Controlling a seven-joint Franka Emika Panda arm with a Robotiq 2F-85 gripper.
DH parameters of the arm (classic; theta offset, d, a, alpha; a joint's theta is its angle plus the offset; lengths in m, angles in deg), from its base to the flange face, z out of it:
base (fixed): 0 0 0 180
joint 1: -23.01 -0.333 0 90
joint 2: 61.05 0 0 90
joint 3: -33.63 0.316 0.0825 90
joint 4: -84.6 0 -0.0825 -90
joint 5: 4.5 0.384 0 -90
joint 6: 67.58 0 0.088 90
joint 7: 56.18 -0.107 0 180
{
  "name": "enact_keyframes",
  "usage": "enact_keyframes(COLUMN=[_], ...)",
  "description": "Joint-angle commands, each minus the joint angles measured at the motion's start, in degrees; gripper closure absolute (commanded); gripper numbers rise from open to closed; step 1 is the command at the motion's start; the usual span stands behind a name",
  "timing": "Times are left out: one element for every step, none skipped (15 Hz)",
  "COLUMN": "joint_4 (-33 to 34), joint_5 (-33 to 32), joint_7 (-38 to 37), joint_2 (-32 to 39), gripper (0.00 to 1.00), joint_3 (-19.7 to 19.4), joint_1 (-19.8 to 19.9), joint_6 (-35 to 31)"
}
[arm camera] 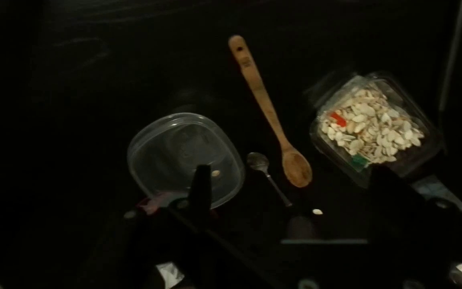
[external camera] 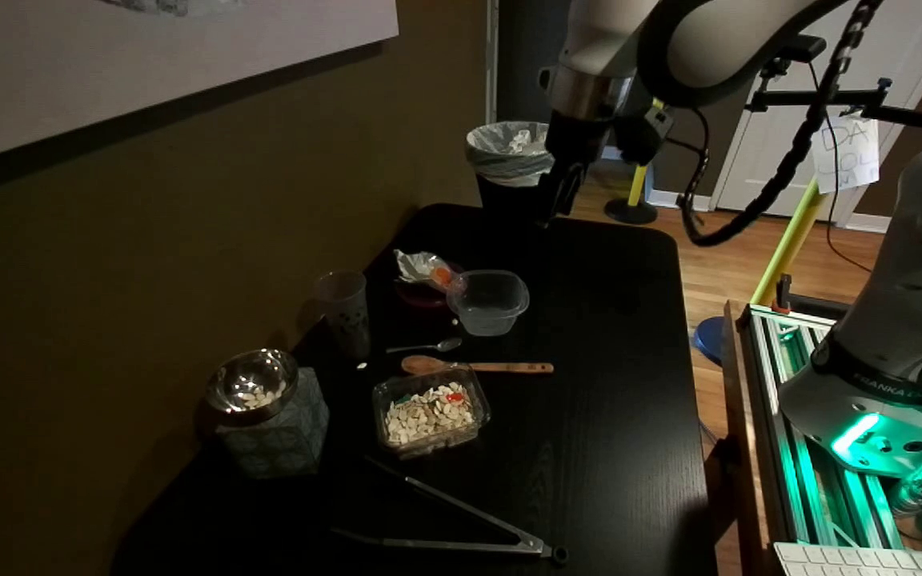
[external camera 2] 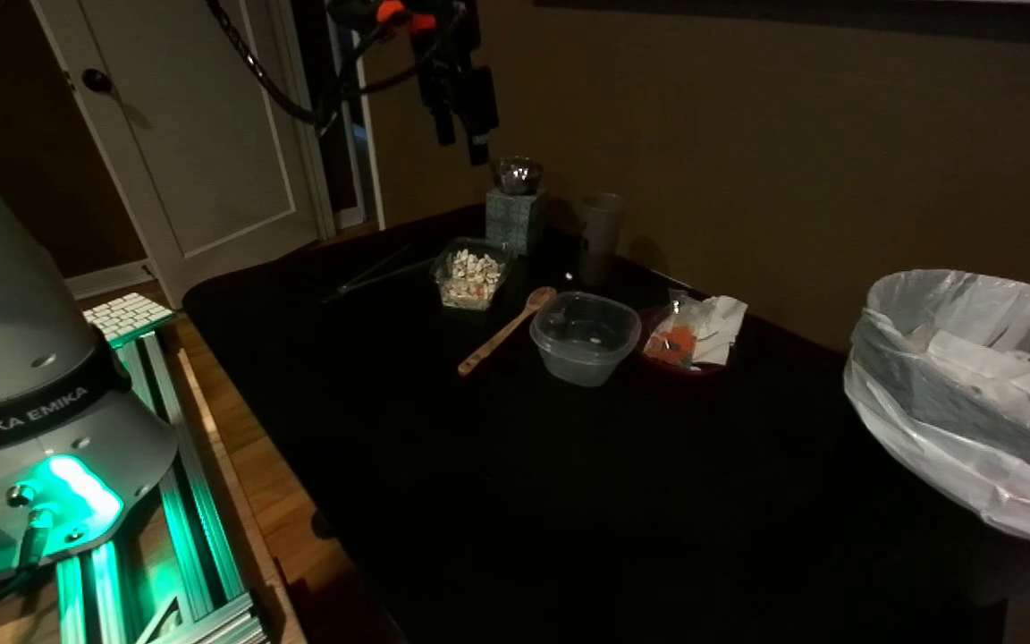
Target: Pour some contents from the clear container on the left into the container on the right.
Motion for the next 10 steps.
enact_keyframes(joint_4=[2.05, 2.65, 0.48, 0.91, 1.43, 1.97, 2.34, 2.51, 2.54, 2.99], joint_5=[10.89, 13.01, 8.73, 10.41, 11.12, 11.39, 11.47, 11.52, 19.39, 20.96], joint_7=[-4.85, -4.15, -3.08, -3.34, -3.65, -3.8, -3.83, -3.83, -2.56, -4.2], joint_2=[11.49, 13.7, 8.41, 10.78, 12.43, 13.4, 13.78, 13.8, 14.4, 16.09], gripper=[0.0, 0.0, 0.0, 0.0, 0.0, 0.0, 0.0, 0.0, 0.0, 0.0], joint_3=[1.08, 1.46, 1.11, 1.43, 1.63, 1.68, 1.64, 1.57, 0.69, 0.53], joint_1=[-4.48, -5.66, -3.82, -4.77, -5.27, -5.46, -5.46, -5.44, -6.34, -5.95], joint_6=[-10.85, -12.07, -9.56, -11.13, -11.87, -11.97, -11.97, -11.97, -15.0, -16.21])
